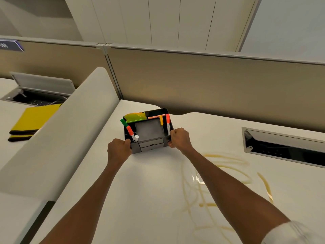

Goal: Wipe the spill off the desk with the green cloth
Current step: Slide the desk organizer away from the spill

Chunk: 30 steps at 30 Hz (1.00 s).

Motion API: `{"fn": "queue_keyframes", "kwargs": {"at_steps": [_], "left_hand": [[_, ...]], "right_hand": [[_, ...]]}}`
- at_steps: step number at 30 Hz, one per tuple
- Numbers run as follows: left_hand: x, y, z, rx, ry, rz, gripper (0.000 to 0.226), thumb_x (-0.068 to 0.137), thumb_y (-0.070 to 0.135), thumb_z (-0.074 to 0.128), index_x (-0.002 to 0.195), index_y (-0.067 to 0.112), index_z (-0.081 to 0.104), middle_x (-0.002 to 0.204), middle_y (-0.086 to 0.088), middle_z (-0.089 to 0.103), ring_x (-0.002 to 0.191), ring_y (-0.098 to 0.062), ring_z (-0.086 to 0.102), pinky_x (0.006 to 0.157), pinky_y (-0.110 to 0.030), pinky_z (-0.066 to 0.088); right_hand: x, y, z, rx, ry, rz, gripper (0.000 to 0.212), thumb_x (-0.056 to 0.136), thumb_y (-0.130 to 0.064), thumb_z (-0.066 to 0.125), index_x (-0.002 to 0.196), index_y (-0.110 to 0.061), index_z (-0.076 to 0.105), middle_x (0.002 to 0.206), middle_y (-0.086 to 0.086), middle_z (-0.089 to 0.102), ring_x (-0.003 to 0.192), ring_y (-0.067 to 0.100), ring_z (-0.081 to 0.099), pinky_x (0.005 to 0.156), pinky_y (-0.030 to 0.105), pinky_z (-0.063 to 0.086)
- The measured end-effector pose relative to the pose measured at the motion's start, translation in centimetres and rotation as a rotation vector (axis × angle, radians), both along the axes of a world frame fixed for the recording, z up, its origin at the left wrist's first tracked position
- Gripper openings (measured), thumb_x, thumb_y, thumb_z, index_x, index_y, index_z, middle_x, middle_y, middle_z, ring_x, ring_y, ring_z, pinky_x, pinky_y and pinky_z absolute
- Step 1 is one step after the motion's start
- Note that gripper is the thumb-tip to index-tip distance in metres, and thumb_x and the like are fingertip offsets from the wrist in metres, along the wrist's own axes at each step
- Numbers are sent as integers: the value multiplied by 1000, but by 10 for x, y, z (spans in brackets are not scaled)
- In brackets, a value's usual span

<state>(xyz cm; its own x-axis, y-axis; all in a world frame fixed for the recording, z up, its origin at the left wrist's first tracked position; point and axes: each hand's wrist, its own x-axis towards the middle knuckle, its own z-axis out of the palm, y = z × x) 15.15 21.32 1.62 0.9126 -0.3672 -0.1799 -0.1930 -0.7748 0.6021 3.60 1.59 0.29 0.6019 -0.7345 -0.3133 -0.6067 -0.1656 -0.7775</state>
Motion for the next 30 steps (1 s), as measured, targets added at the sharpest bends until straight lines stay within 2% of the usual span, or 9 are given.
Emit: {"fn": "queue_keyframes", "kwargs": {"at_steps": [4,8,12,18,21,23,25,28,30], "left_hand": [[-2,12,-2,-63,22,55,47,68,27,39,66,-13,63,68,-29,68,77,-47,66,77,-50,55],[0,21,-9,-71,49,93,45,73,25,43,66,-14,64,69,-29,69,79,-47,66,78,-48,53],[2,28,-19,-70,59,146,41,86,16,47,64,-13,66,65,-24,70,75,-42,67,73,-45,53],[1,29,-23,-84,52,159,40,85,17,48,66,-12,68,66,-25,70,76,-42,68,76,-44,54],[-1,29,-25,-113,53,185,42,84,21,47,64,-9,70,64,-22,71,76,-41,68,76,-44,53],[-3,31,-28,-144,70,194,47,82,30,45,72,-8,70,73,-24,72,81,-43,68,80,-49,55],[-6,33,-34,-189,94,200,51,91,38,45,86,-7,68,86,-27,71,88,-45,67,86,-53,55],[-19,37,-42,-167,35,190,59,100,44,35,95,-6,67,91,-25,70,91,-45,65,85,-47,52],[-32,37,-46,-179,18,223,58,102,42,32,99,-5,65,93,-25,69,92,-44,64,85,-46,51]], "right_hand": [[7,10,-3,11,1,35,32,100,-13,43,73,-1,55,74,14,63,61,25,60,61,28,50],[12,18,-6,30,-13,59,32,102,-15,42,79,0,58,75,14,64,67,28,64,73,35,57],[12,22,-8,48,-24,62,32,104,-15,40,82,0,58,77,14,64,65,27,64,72,33,57],[13,22,-10,29,-29,78,34,103,-14,39,78,0,57,76,15,63,59,23,61,69,30,54],[14,23,-12,37,-30,92,37,106,-20,37,81,-1,58,78,15,65,65,25,64,75,33,56],[12,23,-13,51,-32,108,39,107,-28,36,86,-3,57,80,15,65,68,24,64,78,37,57],[8,23,-14,74,-41,114,39,107,-34,35,94,-3,56,86,19,66,71,24,64,77,39,58],[-7,23,-13,85,-50,93,42,106,-38,35,109,-1,55,98,21,69,77,26,67,73,36,57],[-21,21,-12,41,-57,93,46,106,-36,34,110,5,56,101,23,70,87,33,68,83,43,57]]}}
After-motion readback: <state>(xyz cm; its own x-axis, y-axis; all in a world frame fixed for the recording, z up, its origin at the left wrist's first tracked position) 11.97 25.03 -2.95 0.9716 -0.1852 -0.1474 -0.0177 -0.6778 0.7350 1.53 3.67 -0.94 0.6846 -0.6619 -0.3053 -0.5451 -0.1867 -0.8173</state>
